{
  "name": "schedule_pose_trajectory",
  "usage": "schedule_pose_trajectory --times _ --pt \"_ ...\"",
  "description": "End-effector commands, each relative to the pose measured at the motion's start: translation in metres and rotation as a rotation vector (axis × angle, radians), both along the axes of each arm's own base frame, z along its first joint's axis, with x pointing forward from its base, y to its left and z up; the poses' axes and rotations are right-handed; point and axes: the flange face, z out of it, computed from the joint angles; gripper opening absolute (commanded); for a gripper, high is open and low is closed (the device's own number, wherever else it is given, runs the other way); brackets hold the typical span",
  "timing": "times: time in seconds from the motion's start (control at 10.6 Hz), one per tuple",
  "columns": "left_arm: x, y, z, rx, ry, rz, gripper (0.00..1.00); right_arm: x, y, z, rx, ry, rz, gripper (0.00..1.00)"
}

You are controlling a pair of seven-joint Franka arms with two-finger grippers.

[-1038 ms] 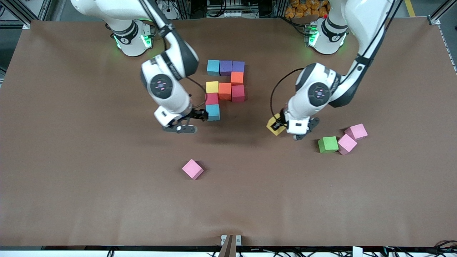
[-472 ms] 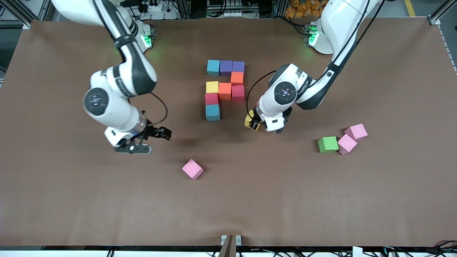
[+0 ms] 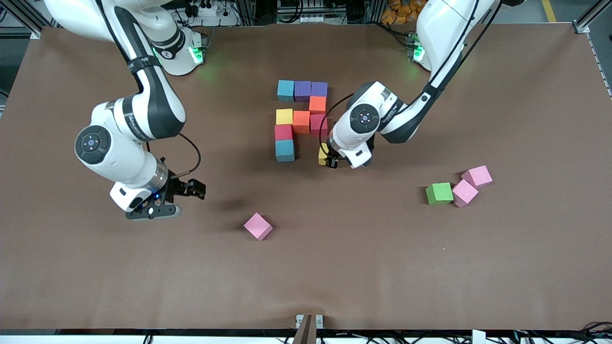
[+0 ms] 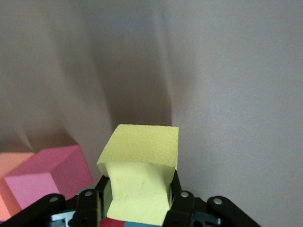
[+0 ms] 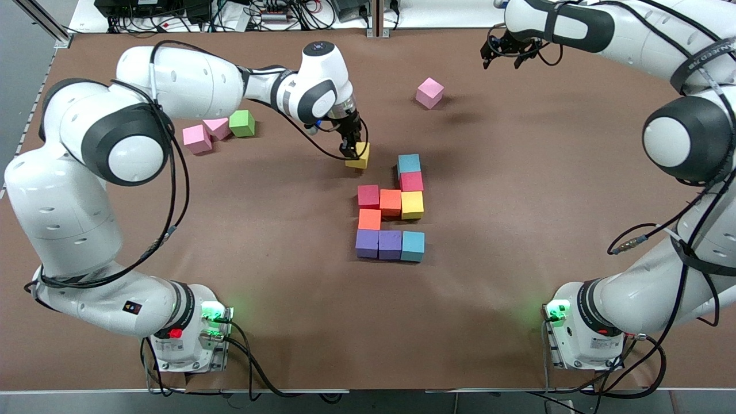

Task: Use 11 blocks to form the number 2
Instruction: 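Carry the yellow block to the figure while the right gripper reaches pink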

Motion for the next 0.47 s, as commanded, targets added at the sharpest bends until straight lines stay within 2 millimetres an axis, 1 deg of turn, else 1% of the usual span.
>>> schedule_pose_trajectory --times 0.0,0.09,0.19,0.28,0.38 --pt "0.006 -0.005 0.001 -0.029 -0.016 0.094 0.41 0.040 0.016 -0.014 -0.010 -0.030 0.054 1.00" --pt "0.006 -0.006 0.001 -0.037 -0.023 0.114 0.41 0.045 0.023 -0.021 -0.017 -0.040 0.127 1.00" --pt "0.006 -0.007 -0.002 -0.044 -0.024 0.131 0.41 0.051 0.027 -0.025 -0.014 -0.055 0.162 1.00" --pt "0.003 -0.013 -0.005 -0.052 -0.030 0.149 0.41 0.054 0.035 -0.029 -0.008 -0.059 0.171 1.00" --pt "0.003 -0.015 -0.003 -0.059 -0.037 0.158 0.41 0.057 0.047 -0.027 0.003 -0.071 0.186 1.00"
